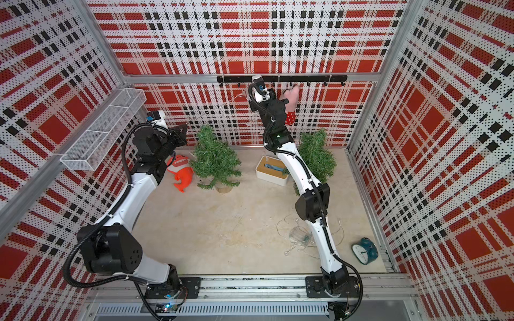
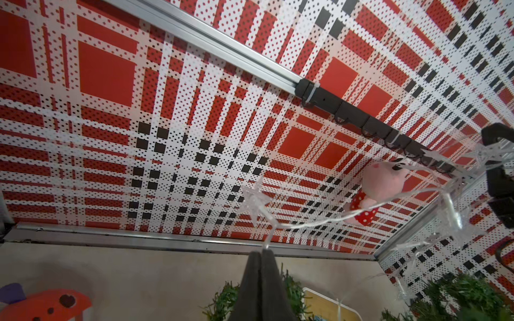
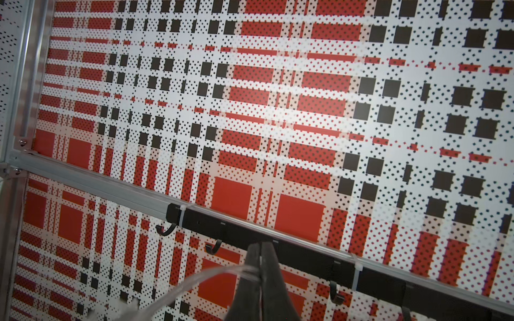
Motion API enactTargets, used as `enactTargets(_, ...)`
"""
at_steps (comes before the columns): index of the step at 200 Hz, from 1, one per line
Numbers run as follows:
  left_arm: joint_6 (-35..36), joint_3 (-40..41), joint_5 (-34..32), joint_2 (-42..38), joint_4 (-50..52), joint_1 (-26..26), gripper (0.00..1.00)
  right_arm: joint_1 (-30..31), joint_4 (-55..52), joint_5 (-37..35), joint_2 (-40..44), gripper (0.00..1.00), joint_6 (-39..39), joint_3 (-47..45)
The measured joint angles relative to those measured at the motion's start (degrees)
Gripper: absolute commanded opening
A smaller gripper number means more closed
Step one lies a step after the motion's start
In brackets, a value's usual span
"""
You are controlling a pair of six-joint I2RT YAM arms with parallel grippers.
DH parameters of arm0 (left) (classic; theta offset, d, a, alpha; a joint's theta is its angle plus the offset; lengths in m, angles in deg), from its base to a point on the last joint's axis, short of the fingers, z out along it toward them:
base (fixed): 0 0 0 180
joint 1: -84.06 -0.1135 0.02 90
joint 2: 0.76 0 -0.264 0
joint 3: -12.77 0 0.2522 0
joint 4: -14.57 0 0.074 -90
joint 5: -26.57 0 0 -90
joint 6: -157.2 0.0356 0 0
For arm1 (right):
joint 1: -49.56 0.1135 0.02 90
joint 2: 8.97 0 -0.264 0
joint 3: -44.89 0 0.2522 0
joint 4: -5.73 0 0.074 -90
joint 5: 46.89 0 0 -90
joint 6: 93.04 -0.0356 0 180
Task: Wrap string light around the christmas tree
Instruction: Wrap the light string around the Christmas tree.
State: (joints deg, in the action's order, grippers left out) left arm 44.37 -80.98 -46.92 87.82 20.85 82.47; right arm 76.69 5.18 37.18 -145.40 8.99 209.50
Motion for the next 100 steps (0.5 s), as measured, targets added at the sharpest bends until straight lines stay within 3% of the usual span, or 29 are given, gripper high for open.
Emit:
enactTargets(68,4.28,-17.07,-0.24,13.68,5.79,0.7,0.0,-1.4,-0.07,-0.66,-1.79,0.0,-2.27,-2.14)
enactTargets(100,5.86,-20.31,0.5,19.8,8.9,2.32,0.0,-1.62,-1.53,-1.9,-1.79,0.0,-1.57,-5.97)
